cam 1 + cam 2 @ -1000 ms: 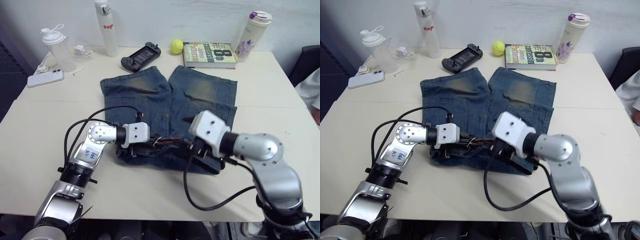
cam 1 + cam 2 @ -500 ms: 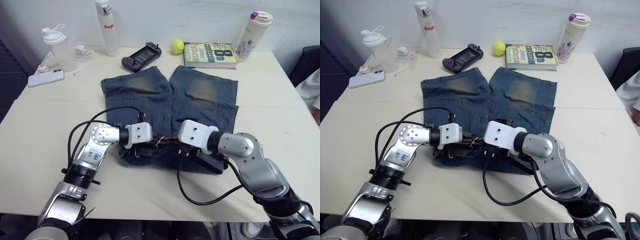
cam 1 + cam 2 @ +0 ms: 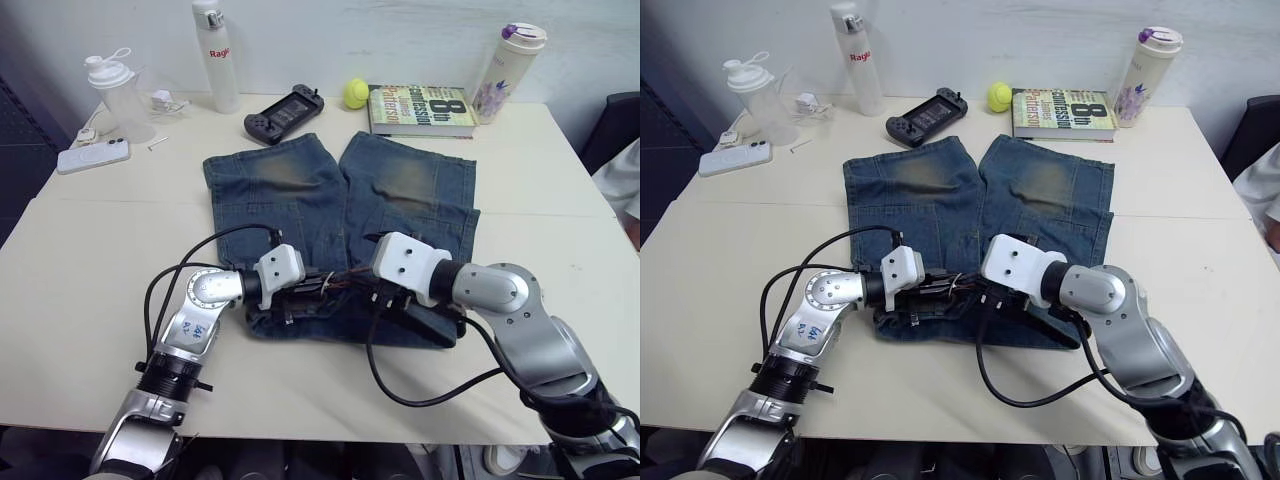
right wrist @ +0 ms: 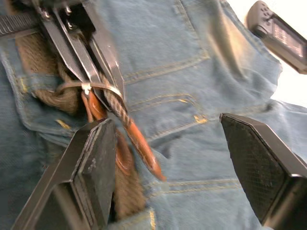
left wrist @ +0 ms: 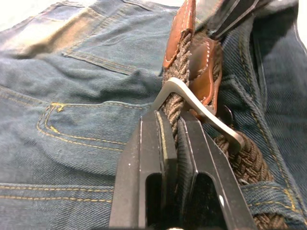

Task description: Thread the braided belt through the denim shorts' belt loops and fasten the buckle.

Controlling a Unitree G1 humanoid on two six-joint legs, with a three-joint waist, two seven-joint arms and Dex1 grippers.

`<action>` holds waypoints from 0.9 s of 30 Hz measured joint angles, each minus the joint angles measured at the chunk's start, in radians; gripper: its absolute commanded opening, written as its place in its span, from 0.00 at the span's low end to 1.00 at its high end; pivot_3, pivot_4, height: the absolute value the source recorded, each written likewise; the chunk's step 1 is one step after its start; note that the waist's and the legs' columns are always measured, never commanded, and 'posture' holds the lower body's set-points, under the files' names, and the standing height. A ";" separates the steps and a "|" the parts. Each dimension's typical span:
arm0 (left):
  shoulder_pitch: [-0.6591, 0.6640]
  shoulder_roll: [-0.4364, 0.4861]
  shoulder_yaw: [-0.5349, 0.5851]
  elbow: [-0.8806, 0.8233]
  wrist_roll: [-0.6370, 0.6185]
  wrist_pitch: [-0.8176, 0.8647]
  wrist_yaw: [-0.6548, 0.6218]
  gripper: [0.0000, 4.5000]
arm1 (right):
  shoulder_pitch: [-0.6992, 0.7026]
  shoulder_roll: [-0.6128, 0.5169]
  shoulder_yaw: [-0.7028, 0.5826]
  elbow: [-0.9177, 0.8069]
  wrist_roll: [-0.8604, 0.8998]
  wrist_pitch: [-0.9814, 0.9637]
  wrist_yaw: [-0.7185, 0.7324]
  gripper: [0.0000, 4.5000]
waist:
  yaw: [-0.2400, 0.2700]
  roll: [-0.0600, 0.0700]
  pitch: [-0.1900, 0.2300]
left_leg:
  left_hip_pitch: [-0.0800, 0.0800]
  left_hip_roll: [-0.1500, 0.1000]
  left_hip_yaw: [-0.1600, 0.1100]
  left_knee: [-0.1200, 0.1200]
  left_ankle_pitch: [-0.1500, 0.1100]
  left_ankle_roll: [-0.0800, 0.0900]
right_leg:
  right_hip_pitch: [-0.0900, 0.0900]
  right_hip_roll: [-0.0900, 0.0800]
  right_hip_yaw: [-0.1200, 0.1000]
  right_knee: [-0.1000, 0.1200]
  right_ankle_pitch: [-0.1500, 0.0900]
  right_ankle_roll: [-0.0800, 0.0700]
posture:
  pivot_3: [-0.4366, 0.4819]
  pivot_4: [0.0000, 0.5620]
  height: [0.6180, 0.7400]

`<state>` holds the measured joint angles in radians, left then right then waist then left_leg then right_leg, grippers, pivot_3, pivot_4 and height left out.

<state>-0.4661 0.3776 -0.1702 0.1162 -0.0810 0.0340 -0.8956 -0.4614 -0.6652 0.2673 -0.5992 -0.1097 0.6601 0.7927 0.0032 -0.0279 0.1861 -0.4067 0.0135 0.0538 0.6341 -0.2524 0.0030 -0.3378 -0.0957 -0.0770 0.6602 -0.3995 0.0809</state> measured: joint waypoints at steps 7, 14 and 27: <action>0.009 -0.004 0.001 -0.026 -0.001 0.015 0.014 0.00 | -0.011 -0.069 0.029 0.056 -0.087 -0.142 -0.005 0.82 | -0.001 0.000 0.000 | 0.000 0.000 0.000 0.000 0.000 0.000 | 0.000 0.000 0.000 -0.001 0.000 0.000 | 0.48 0.27 1.00; 0.011 0.004 -0.004 -0.032 0.000 0.014 0.014 0.00 | -0.023 -0.058 0.089 0.097 -0.149 -0.214 -0.012 0.82 | -0.002 0.000 0.000 | 0.000 0.000 0.000 0.000 0.000 0.000 | 0.000 0.000 0.000 -0.001 0.000 0.000 | 0.48 0.27 1.00; 0.011 0.030 -0.019 -0.032 0.029 -0.036 0.016 0.00 | 0.016 -0.031 0.144 0.127 -0.207 -0.241 0.008 0.01 | -0.004 0.000 0.000 | 0.000 0.000 0.001 0.000 0.000 0.000 | 0.000 0.000 0.000 -0.001 0.000 0.000 | 0.48 0.27 1.00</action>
<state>-0.4552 0.4077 -0.1891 0.0843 -0.0524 -0.0017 -0.8794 -0.4456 -0.6961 0.4112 -0.4725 -0.3169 0.4194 0.8006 -0.0004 -0.0279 0.1861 -0.4066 0.0140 0.0543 0.6338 -0.2523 0.0029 -0.3379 -0.0954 -0.0771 0.6596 -0.3995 0.0809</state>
